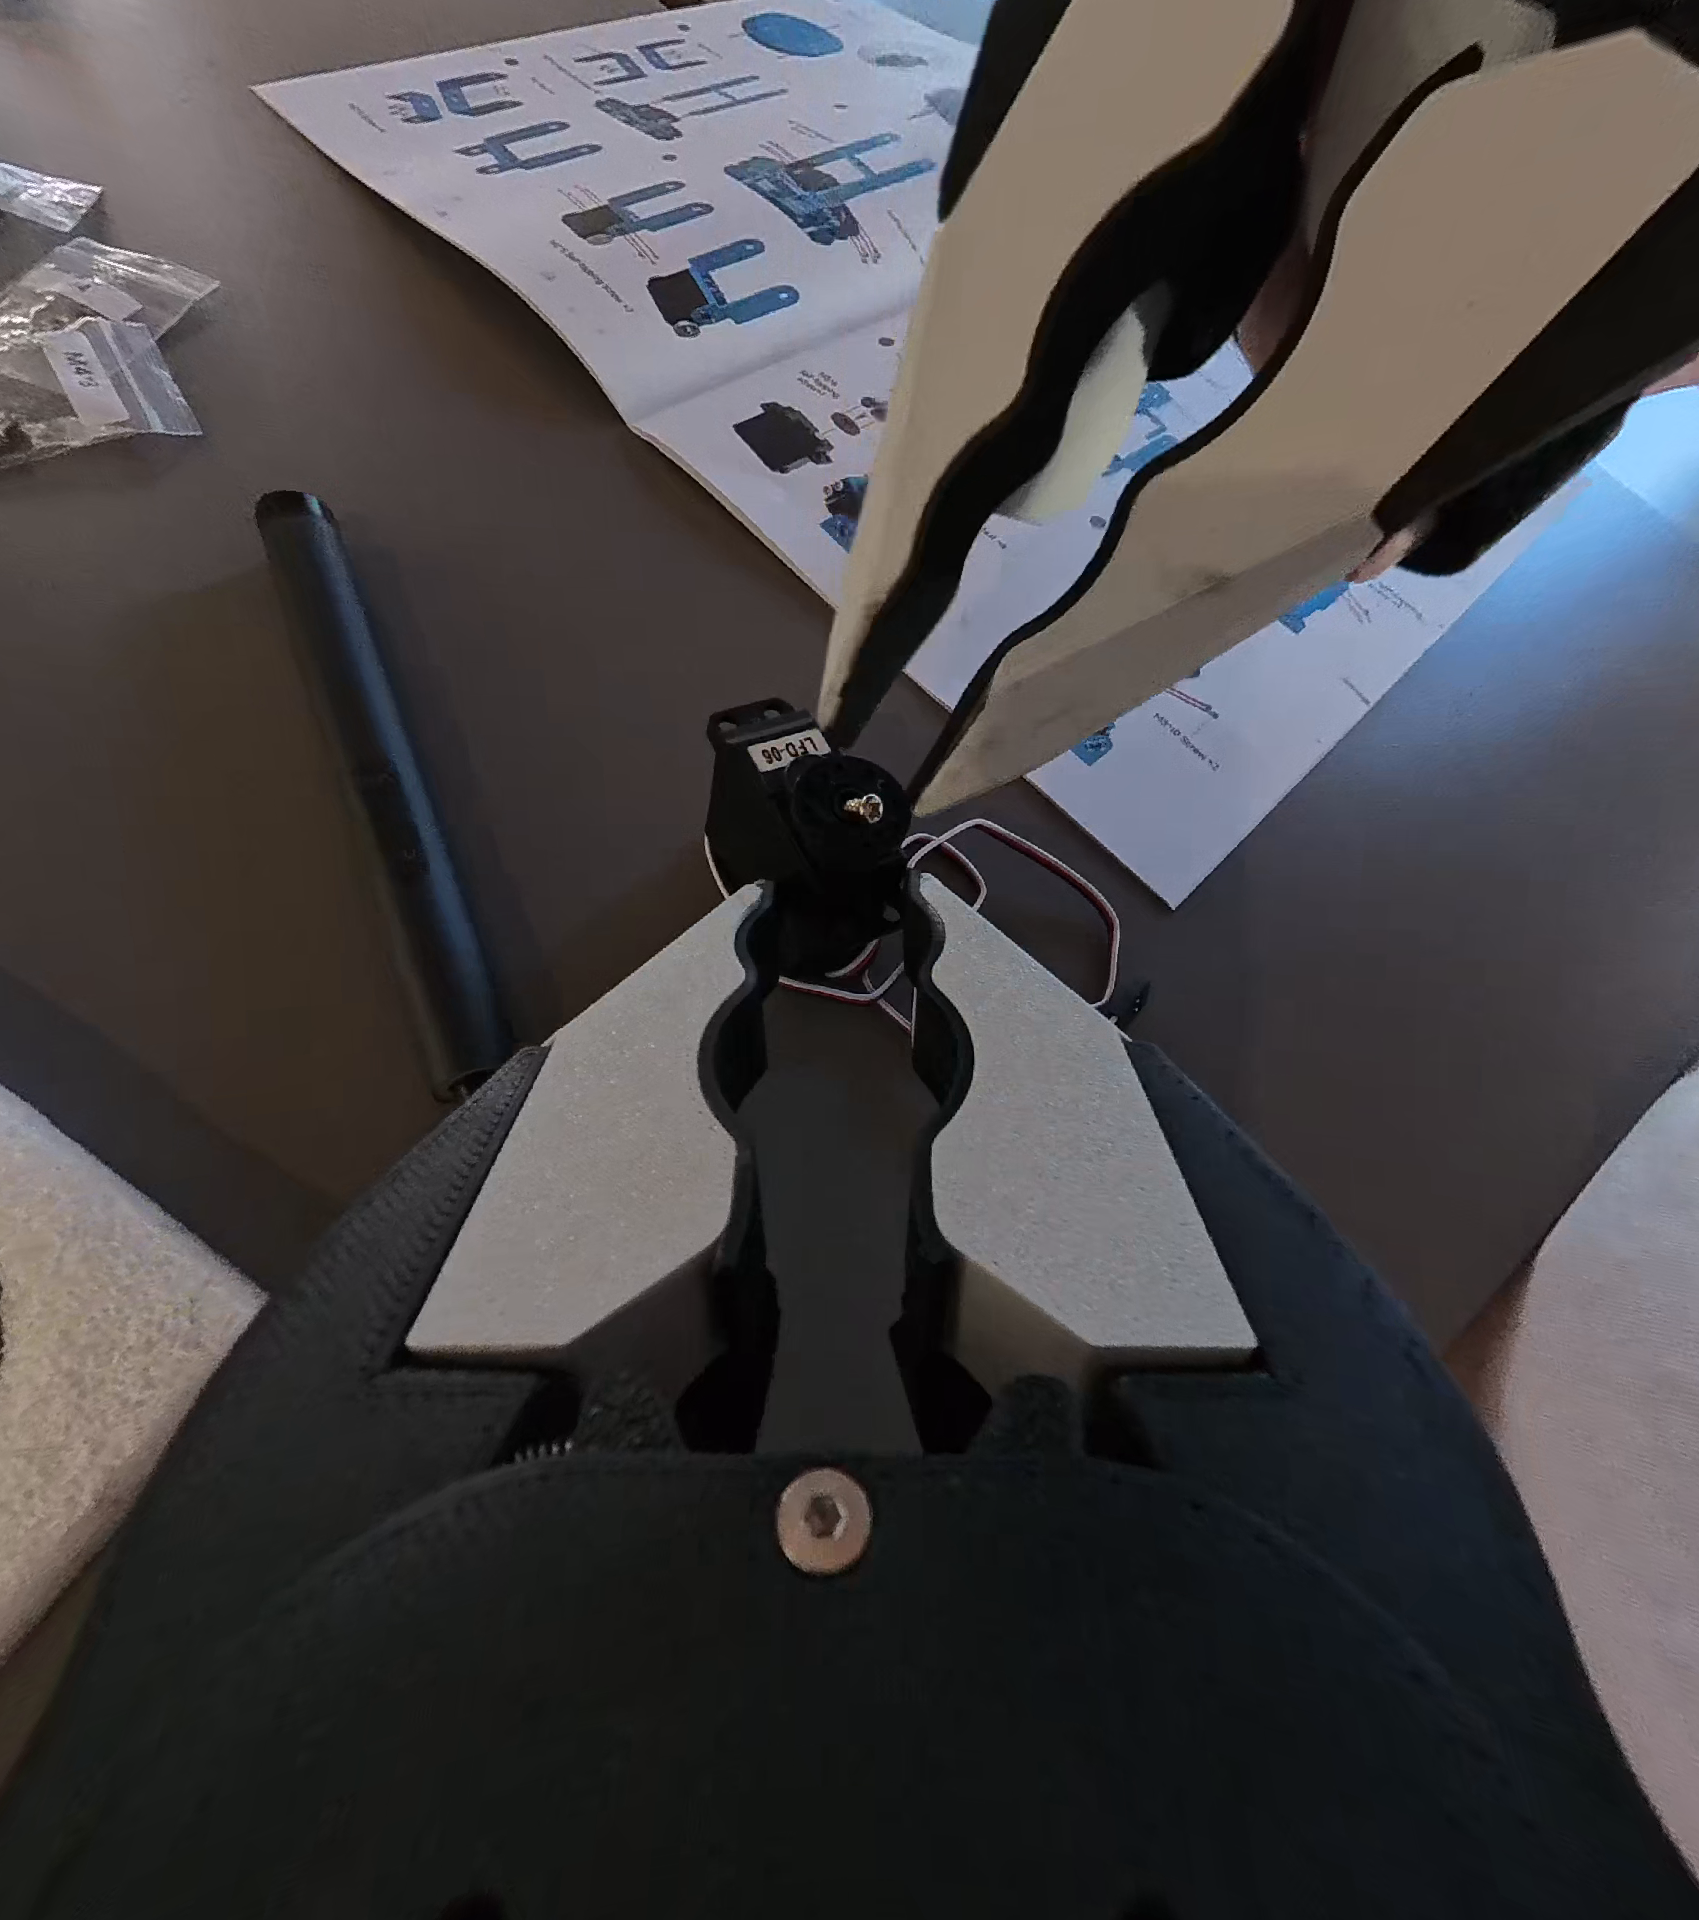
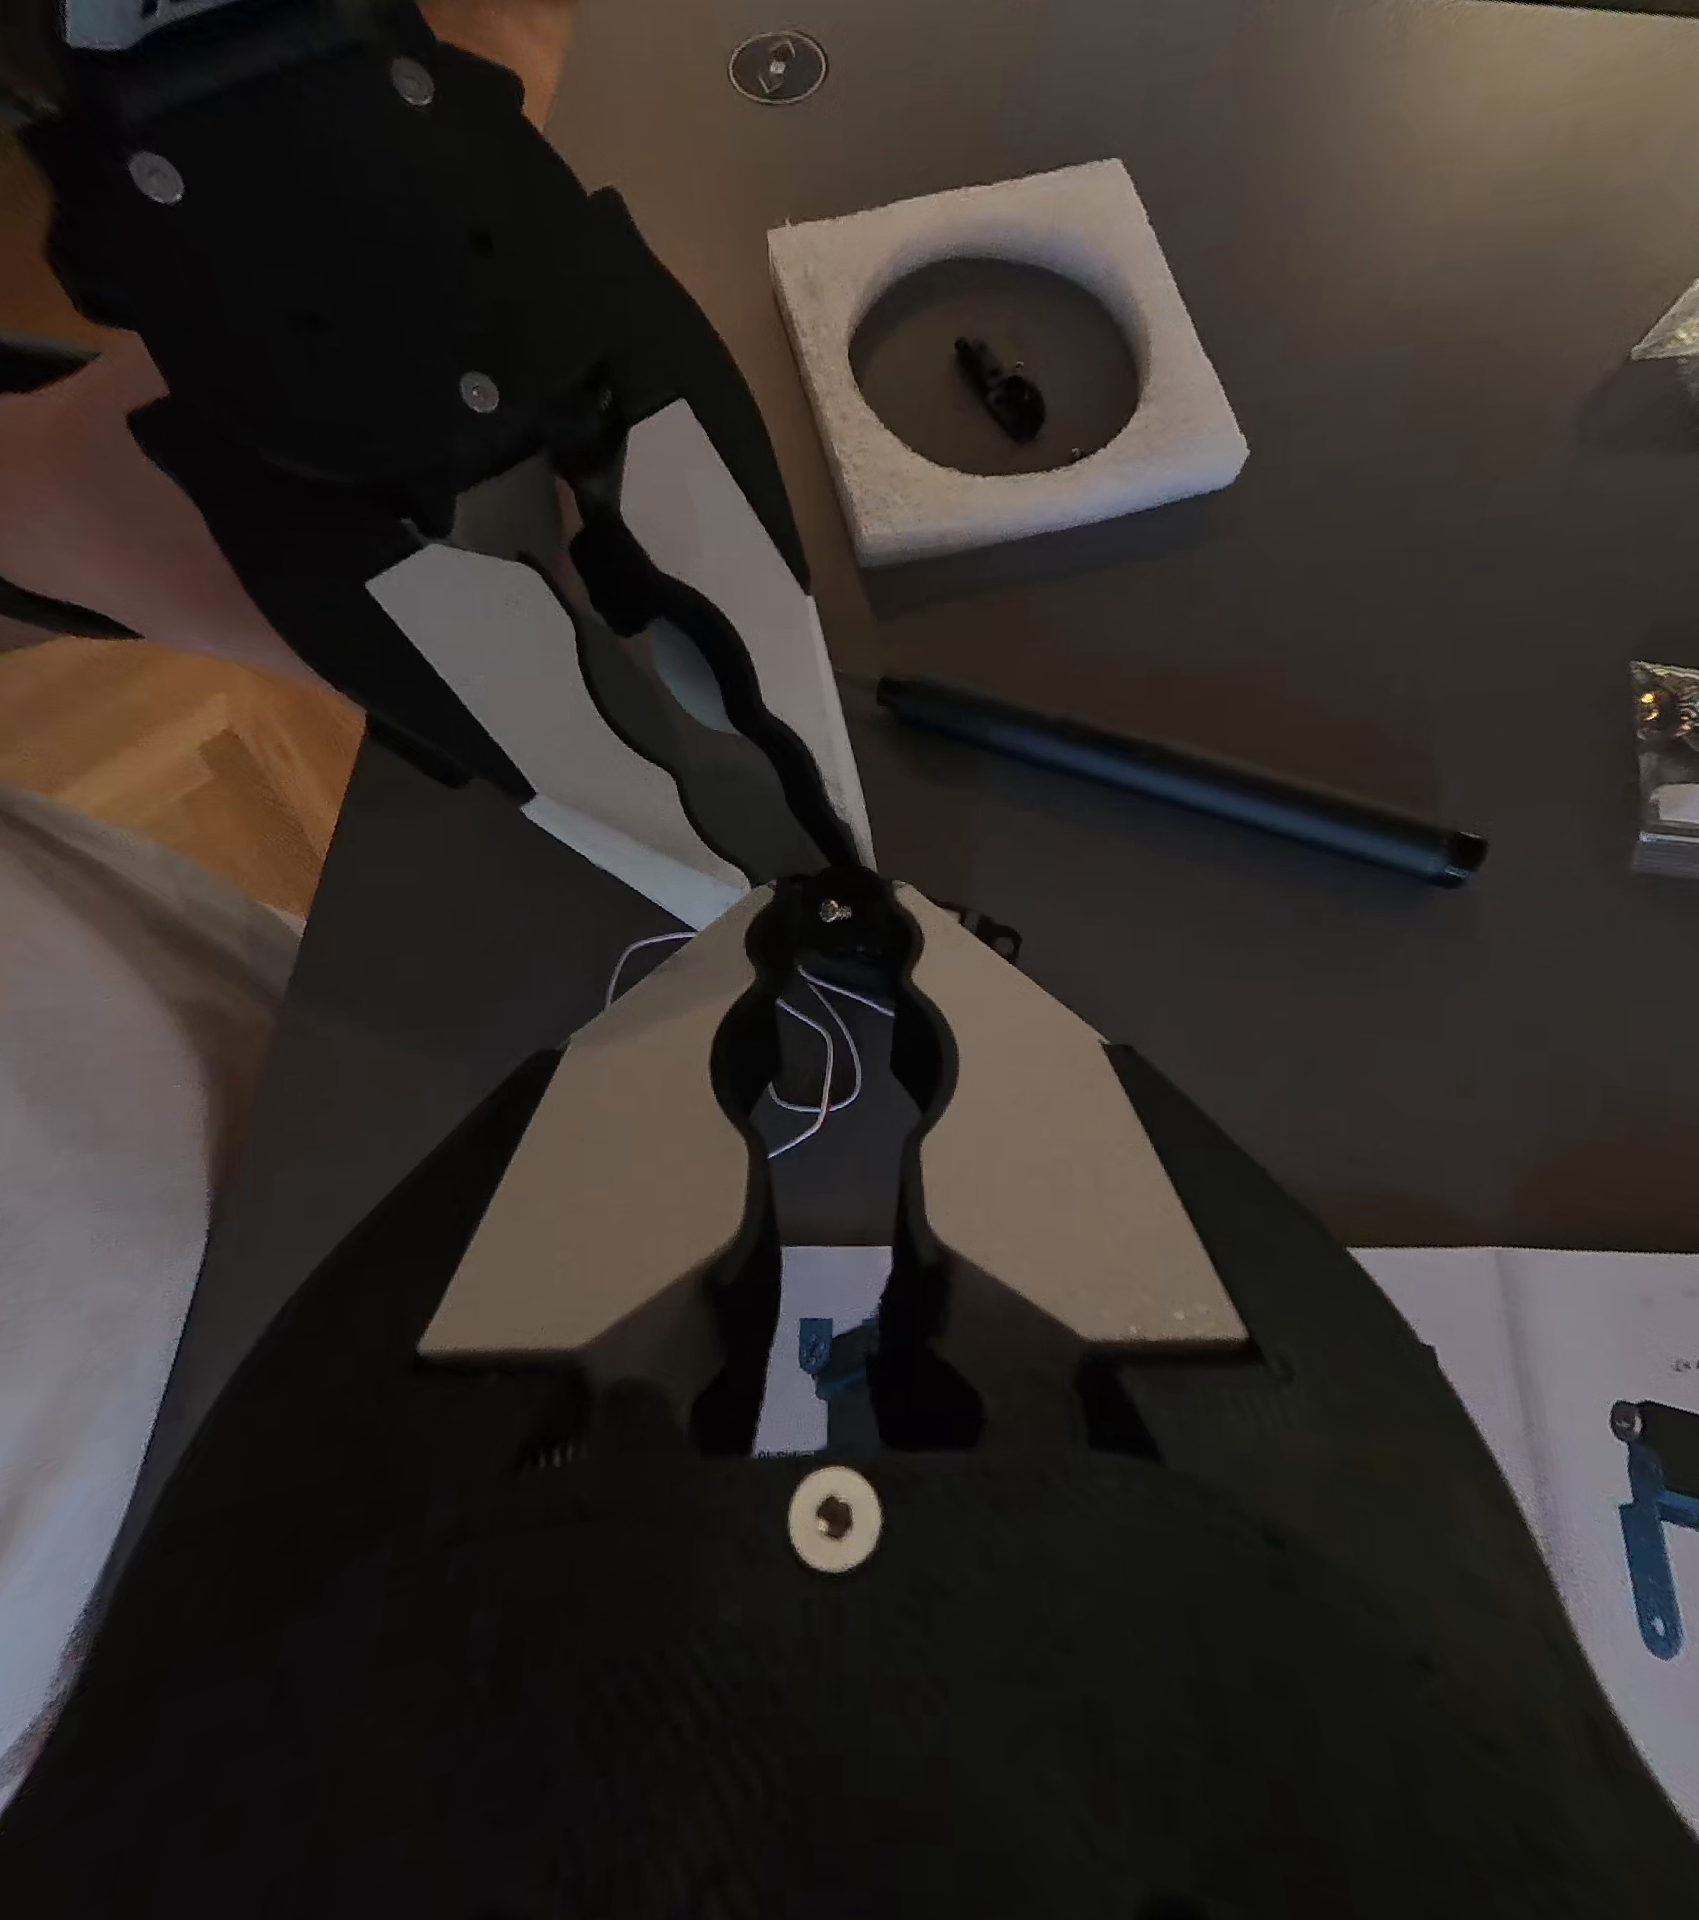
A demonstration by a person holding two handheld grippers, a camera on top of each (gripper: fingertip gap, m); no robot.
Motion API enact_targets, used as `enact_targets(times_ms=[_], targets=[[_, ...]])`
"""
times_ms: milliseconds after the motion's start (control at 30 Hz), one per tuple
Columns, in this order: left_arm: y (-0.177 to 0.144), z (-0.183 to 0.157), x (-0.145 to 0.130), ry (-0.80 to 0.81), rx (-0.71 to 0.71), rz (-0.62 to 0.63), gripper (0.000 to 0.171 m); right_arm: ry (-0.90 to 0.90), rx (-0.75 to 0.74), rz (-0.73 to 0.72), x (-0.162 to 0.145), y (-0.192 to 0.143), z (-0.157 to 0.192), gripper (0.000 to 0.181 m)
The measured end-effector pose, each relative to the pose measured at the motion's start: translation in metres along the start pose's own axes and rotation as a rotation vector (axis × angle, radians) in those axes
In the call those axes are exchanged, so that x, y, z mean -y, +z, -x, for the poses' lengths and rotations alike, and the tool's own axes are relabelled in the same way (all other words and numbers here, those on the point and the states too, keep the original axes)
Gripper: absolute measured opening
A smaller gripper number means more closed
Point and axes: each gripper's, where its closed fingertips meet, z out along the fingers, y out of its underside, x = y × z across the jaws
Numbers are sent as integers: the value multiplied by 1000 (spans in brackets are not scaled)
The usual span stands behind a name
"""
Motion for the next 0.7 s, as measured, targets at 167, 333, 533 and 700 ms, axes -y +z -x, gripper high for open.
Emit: enact_targets(times_ms=[167,333,533,700], targets=[[0,0,0,1,-6,-2,22,15,12,2,-6,4,2,7],[0,0,0,1,-8,-3,22,22,19,10,-9,6,1,5],[0,0,-1,-2,-10,-4,22,-22,29,-9,-8,6,3,2],[0,0,0,-11,-16,-7,22,12,97,-46,-8,6,8,1]])
